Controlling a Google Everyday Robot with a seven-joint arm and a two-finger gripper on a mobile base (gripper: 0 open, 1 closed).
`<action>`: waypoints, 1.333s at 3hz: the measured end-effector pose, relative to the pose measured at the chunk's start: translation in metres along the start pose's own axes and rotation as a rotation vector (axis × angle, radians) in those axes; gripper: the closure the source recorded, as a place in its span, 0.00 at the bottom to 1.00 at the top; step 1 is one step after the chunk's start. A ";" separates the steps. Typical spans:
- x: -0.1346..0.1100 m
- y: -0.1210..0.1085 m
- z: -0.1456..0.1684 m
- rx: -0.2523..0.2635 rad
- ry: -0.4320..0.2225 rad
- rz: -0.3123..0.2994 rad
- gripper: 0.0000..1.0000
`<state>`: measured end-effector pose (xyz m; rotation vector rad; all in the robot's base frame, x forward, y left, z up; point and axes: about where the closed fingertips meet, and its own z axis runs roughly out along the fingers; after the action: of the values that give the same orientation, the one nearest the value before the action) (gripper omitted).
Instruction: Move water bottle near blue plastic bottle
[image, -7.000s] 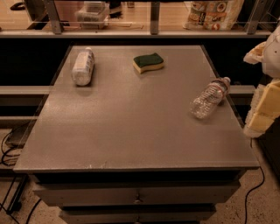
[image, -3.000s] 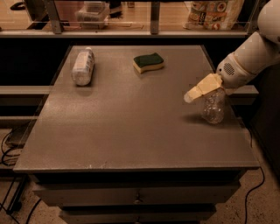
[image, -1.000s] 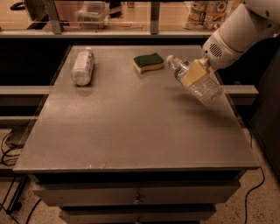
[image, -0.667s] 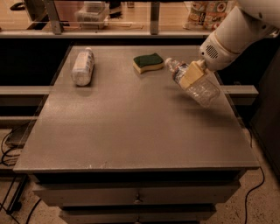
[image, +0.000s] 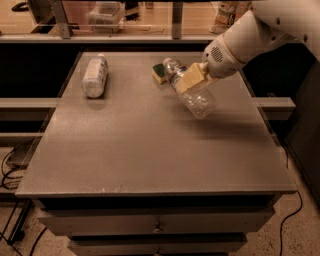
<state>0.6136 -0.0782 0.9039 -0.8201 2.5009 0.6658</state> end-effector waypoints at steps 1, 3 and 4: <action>-0.034 0.030 0.024 -0.110 -0.062 0.038 1.00; -0.104 0.060 0.084 -0.224 -0.119 0.124 1.00; -0.133 0.064 0.115 -0.233 -0.119 0.156 0.85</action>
Offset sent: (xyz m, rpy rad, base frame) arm 0.0603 0.1539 0.0116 0.3374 0.1056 -0.0185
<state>0.6985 0.0878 0.9016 -0.6454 2.4260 1.0444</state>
